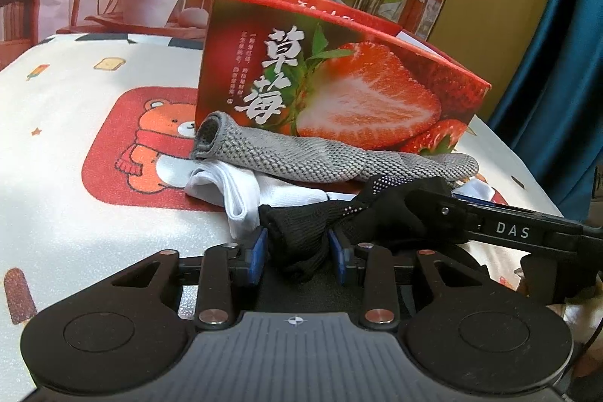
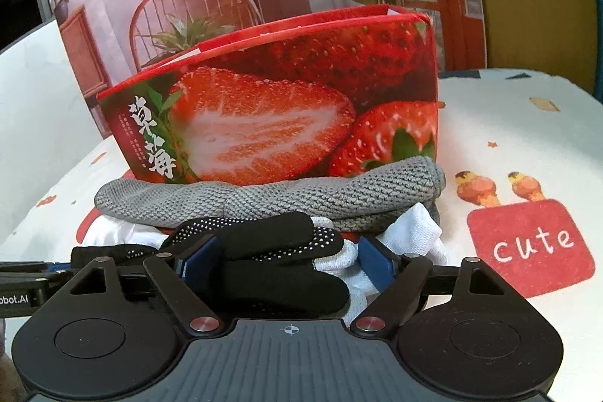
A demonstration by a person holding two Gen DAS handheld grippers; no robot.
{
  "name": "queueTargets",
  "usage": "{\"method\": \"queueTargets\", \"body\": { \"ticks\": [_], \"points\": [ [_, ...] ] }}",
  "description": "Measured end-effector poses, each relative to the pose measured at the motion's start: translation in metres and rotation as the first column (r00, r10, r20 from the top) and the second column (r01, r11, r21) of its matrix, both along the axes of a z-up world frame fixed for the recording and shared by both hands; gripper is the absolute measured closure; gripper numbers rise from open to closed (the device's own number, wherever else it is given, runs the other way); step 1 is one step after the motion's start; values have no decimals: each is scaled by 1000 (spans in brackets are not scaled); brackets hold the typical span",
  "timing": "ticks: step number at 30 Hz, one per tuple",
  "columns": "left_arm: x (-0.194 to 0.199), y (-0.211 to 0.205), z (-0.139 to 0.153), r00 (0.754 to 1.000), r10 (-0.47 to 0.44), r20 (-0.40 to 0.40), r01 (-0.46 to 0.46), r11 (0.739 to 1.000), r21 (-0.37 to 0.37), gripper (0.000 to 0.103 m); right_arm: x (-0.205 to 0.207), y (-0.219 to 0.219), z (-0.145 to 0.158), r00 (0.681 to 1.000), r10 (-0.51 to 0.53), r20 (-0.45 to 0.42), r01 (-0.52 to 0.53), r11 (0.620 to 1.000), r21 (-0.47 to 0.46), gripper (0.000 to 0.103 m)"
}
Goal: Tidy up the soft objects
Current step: 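Close both tools on the black glove, then lift the black glove with both tools and carry it into the box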
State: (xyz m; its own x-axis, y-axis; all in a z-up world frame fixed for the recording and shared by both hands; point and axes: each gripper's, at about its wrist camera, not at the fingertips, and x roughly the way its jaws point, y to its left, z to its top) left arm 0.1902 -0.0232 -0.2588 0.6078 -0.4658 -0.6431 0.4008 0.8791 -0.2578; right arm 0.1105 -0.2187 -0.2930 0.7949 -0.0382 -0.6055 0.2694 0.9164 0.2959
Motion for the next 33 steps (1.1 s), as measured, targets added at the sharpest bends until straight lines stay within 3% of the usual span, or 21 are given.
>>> {"method": "queueTargets", "body": {
  "ticks": [2, 4, 8, 10, 11, 26, 33],
  "points": [
    [-2, -1, 4, 1000, -13, 18, 12, 1000, 5, 80, -1, 1, 1, 1000, 7, 4, -7, 1000, -3, 31],
    [-5, -3, 8, 999, -21, 36, 20, 1000, 14, 84, -3, 4, 4, 1000, 18, 10, -17, 1000, -10, 45],
    [-7, -1, 14, 998, -20, 61, 20, 1000, 9, 85, -8, 8, 11, 999, 34, 21, -34, 999, -12, 63],
    [-10, -1, 18, 997, -24, 76, 24, 1000, 1, 85, -11, 8, 16, 998, 45, 33, -45, 999, -8, 83],
    [-12, -1, 20, 996, -26, 87, 26, 1000, 3, 85, -12, 9, 19, 998, 53, 39, -53, 999, 3, 86],
    [-20, 1, 42, 984, -15, 175, 19, 1000, -21, 85, -22, 15, 48, 990, 61, 130, -58, 998, -29, 91],
    [-9, -3, 66, 972, -20, 234, 26, 999, -25, 85, -16, 9, 64, 984, 46, 172, -41, 999, -36, 91]
  ]
}}
